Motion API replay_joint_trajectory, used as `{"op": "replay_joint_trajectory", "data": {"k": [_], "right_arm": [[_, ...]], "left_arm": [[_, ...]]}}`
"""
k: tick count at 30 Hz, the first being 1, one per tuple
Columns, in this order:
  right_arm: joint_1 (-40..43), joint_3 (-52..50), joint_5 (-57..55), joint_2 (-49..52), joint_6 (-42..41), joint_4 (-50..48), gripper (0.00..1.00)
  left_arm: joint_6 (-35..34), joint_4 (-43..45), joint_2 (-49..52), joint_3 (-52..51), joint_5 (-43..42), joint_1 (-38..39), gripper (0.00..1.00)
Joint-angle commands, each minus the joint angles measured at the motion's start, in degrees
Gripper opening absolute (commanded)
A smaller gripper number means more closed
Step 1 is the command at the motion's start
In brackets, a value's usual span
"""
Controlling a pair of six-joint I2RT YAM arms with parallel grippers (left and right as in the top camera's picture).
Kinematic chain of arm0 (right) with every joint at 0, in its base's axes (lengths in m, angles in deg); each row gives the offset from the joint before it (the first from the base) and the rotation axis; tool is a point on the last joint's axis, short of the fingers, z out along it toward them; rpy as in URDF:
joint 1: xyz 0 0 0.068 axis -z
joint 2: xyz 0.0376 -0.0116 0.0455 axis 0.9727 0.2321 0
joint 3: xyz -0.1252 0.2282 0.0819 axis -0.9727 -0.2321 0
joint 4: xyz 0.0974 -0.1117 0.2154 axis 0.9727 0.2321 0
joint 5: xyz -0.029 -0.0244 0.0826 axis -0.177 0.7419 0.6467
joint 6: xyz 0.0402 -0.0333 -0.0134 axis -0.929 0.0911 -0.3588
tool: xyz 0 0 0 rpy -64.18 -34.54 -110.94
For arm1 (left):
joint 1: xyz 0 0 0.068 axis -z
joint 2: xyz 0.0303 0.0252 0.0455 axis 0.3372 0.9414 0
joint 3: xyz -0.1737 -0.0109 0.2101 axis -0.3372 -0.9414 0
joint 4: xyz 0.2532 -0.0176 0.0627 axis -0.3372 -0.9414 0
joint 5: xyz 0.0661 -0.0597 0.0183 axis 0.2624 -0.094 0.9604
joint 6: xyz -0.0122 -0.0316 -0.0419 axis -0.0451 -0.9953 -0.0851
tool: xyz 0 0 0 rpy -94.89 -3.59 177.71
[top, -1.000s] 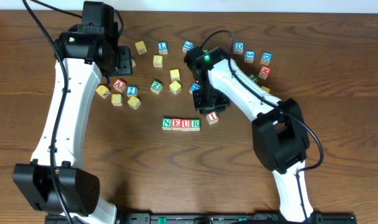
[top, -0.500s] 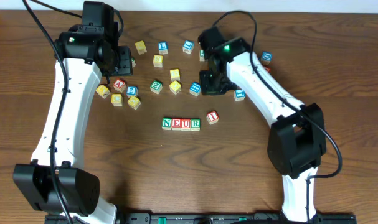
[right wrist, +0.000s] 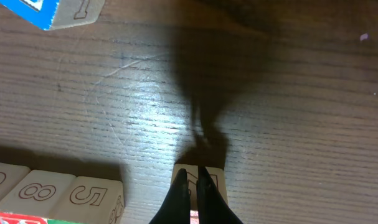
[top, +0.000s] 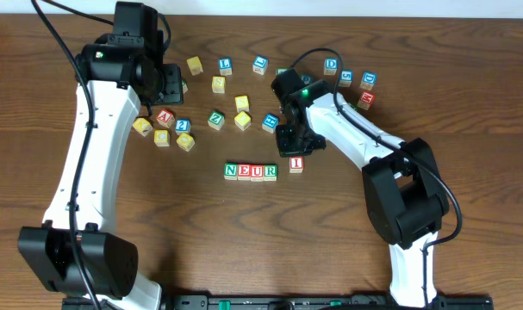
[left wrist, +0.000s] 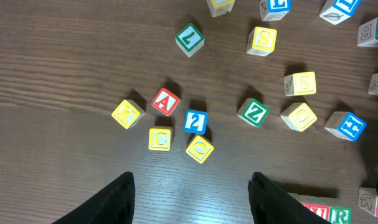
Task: Spell out NEURIPS
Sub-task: 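Carry the red I block to the right end of the NEUR row, then lower the I block and push it against the R block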
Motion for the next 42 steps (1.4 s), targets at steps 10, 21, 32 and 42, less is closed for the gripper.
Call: {"op": "replay_joint_trajectory", "data": {"k": [10,21,32,42], "right_arm": [[-0.4,-0.4,0.8,0.1,-2.9,4.2,0.01],[-1.2,-0.4,2.9,0.1,-3.3,5.5,0.01],[-0.3,3.5,2.8,-1.0,-3.3,4.5,0.01],[3.2,7.1,-1.0,-10.0,-3.4,12.7,0.01]], "left_arm": [[-0.2,-0.1,0.0,0.9,0.7,-0.2,0.58],[-0.2,-0.1,0.0,0.9,0.7,-0.2,0.58],[-0.2,-0.1,0.0,0.9,0.7,-0.2,0.58],[-0.2,-0.1,0.0,0.8,0.7,-0.2,0.58]]}}
